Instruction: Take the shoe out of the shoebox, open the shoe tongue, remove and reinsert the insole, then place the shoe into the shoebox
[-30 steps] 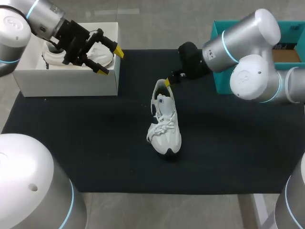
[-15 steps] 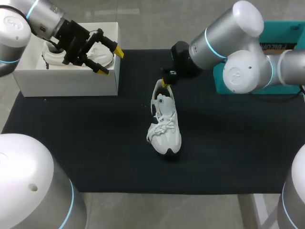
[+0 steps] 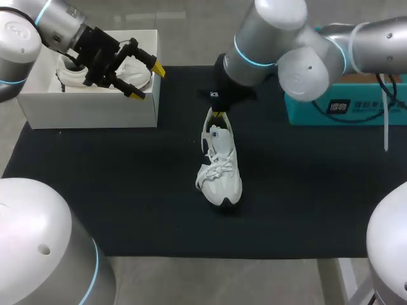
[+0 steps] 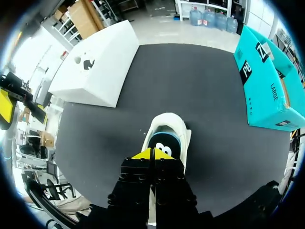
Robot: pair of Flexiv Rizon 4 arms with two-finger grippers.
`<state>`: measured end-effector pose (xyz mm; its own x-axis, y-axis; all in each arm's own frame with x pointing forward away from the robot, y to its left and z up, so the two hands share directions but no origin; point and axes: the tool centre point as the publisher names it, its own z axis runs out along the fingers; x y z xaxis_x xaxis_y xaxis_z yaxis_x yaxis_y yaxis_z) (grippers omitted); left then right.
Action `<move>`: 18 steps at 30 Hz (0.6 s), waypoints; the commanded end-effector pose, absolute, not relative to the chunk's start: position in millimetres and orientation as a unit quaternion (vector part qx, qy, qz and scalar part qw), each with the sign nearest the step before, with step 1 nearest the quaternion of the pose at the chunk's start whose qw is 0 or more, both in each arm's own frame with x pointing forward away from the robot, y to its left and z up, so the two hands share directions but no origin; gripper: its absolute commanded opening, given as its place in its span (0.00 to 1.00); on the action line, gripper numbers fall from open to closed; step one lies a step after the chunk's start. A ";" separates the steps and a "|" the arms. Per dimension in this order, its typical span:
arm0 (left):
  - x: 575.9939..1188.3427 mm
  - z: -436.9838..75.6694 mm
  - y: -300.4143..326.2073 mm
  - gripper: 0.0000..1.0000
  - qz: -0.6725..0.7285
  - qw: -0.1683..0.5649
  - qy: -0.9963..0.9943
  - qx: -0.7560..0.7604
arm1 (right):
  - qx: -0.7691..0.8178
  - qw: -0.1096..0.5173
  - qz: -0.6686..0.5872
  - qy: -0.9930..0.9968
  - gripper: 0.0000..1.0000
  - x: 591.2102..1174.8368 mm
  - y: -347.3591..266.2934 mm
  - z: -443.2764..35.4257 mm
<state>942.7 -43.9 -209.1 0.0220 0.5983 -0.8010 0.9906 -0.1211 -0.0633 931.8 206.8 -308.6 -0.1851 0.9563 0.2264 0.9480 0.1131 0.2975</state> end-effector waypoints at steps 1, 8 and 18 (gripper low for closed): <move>942.7 -209.1 -43.6 1.00 -0.354 0.276 0.602 0.660 | 0.659 0.114 0.102 0.736 0.00 930.1 210.0 -306.2; 942.7 -209.1 -43.6 1.00 -0.354 0.276 0.602 0.660 | 0.680 0.138 0.137 0.707 0.00 928.0 206.5 -321.3; 942.7 -209.1 -43.6 1.00 -0.354 0.276 0.602 0.660 | 0.688 0.111 0.142 0.703 0.00 939.3 204.5 -352.7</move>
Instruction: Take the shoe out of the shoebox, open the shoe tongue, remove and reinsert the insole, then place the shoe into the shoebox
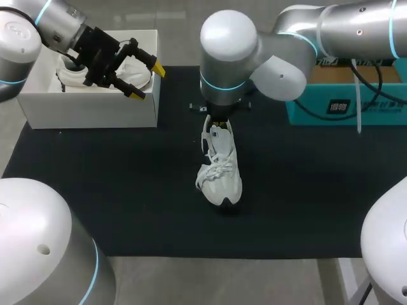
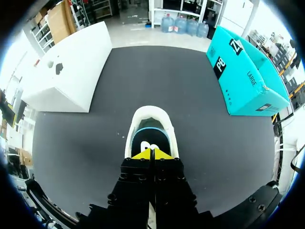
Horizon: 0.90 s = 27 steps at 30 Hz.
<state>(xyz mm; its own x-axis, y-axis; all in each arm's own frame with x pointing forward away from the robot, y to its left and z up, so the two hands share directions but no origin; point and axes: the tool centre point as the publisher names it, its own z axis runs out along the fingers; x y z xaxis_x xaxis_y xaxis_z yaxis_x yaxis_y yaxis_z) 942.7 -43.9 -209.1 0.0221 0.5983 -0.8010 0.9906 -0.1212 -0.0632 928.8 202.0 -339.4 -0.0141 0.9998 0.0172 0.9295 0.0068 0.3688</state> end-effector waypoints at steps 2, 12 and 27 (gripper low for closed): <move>942.7 -209.1 -43.6 1.00 -0.354 0.276 0.602 0.660 | 0.687 0.107 0.144 0.704 0.00 943.5 205.6 -356.4; 942.7 -209.1 -43.6 1.00 -0.354 0.276 0.602 0.660 | 0.685 0.082 0.139 0.710 0.00 954.6 204.0 -385.4; 942.7 -209.1 -43.6 1.00 -0.354 0.276 0.602 0.660 | 0.694 0.029 0.108 0.711 0.00 940.6 204.4 -432.4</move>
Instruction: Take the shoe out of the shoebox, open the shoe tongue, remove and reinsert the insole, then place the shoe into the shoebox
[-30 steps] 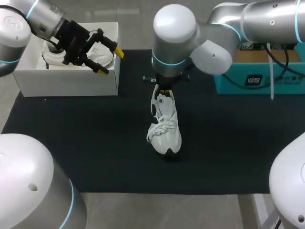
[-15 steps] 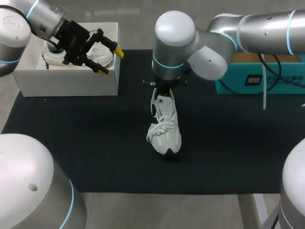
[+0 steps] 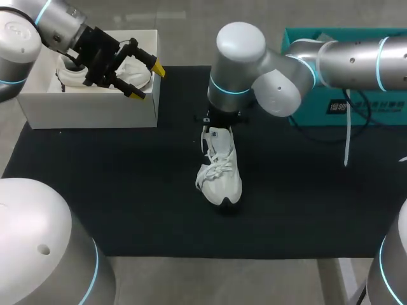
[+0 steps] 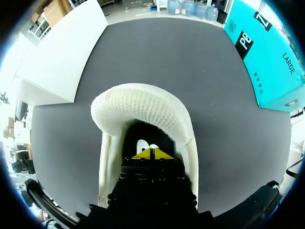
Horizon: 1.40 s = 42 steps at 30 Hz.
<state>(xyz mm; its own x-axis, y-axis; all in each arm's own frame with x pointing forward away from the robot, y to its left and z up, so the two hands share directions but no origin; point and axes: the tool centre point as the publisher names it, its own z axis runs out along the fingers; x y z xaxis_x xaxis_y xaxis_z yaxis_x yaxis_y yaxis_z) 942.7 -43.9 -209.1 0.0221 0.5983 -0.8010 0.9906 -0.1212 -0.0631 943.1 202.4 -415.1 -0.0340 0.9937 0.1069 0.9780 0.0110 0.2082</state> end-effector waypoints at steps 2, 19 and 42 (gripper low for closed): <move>942.7 -209.1 -43.6 1.00 -0.354 0.276 0.602 0.660 | 0.696 0.023 0.102 0.711 0.00 936.5 205.0 -436.8; 942.7 -209.1 -43.6 1.00 -0.354 0.276 0.602 0.660 | 0.687 0.076 0.109 0.715 0.00 943.6 190.1 -404.7; 942.7 -209.1 -43.6 1.00 -0.354 0.276 0.602 0.660 | 0.664 0.073 0.089 0.738 0.00 933.6 195.4 -402.5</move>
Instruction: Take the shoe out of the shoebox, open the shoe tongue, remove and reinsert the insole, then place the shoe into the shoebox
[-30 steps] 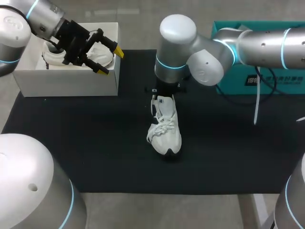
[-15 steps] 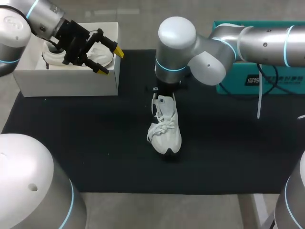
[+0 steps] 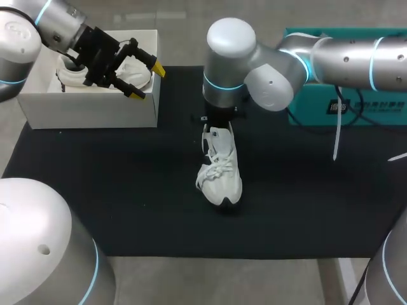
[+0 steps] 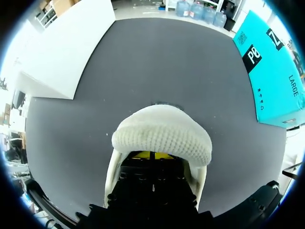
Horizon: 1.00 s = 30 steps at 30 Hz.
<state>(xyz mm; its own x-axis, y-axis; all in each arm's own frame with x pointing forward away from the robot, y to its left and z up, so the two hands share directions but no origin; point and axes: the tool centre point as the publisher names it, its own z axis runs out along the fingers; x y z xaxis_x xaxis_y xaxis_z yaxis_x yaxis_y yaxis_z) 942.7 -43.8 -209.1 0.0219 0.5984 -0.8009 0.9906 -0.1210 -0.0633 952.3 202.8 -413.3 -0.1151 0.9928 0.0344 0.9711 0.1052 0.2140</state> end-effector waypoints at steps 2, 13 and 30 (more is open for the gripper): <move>942.7 -209.1 -43.6 1.00 -0.354 0.276 0.602 0.660 | 0.665 0.075 0.086 0.738 0.00 927.6 192.8 -394.7; 942.7 -209.1 -43.6 1.00 -0.354 0.276 0.602 0.660 | 0.663 0.030 0.061 0.746 0.00 920.9 191.7 -412.5; 942.7 -209.1 -43.6 1.00 -0.354 0.276 0.602 0.660 | 0.675 0.020 0.043 0.736 0.00 923.7 184.7 -390.8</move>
